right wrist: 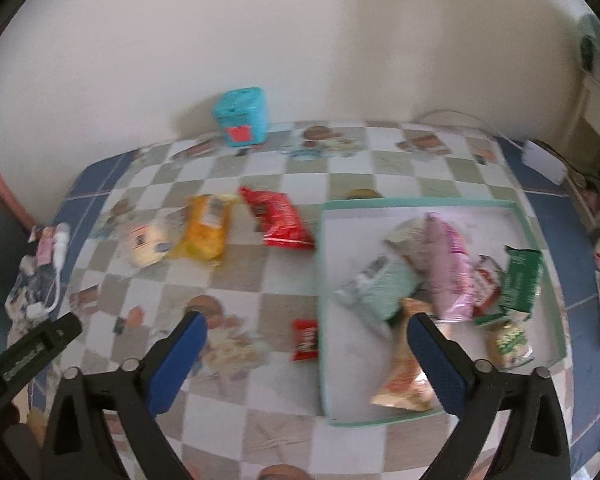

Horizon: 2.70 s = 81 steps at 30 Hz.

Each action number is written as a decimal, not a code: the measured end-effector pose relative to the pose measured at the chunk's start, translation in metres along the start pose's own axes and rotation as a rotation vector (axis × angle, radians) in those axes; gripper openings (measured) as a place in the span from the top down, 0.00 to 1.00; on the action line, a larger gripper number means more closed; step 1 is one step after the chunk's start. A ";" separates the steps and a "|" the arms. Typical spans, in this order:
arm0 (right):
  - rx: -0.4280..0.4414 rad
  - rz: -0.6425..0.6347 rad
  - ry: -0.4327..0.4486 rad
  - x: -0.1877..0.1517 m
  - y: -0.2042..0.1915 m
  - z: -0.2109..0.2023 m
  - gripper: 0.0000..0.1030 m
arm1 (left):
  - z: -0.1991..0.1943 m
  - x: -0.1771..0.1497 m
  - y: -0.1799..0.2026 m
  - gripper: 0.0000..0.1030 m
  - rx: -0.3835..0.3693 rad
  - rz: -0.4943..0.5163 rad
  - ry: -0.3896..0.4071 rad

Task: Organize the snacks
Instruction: 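Withdraw both grippers from the tray toward the remaining snacks, then grasp the small red candy pack with the right gripper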

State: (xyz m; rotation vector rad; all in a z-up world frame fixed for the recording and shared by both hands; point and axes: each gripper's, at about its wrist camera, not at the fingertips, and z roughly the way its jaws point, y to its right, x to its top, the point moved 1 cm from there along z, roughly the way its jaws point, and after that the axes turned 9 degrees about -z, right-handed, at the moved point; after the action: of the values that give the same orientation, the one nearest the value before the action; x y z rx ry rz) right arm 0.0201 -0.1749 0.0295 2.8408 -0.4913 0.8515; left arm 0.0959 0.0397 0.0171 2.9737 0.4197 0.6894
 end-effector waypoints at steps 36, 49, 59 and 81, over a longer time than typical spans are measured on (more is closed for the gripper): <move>0.220 0.032 -0.095 -0.007 0.015 0.056 0.34 | 0.061 -0.016 0.011 0.07 0.049 0.020 -0.162; 0.168 -0.057 -0.173 -0.017 -0.005 0.081 0.45 | 0.064 -0.014 0.006 0.07 0.001 -0.015 -0.188; 0.050 -0.144 -0.215 -0.022 -0.017 0.099 0.45 | 0.068 -0.012 -0.002 0.07 -0.010 -0.043 -0.199; 0.060 -0.188 -0.218 -0.024 -0.037 0.106 0.54 | 0.074 -0.009 -0.009 0.07 -0.029 -0.073 -0.216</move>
State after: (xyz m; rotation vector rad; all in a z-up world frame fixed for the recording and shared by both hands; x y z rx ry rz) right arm 0.0678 -0.1571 -0.0736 2.9910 -0.2192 0.5365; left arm 0.1185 0.0462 -0.0538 2.9452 0.4947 0.3597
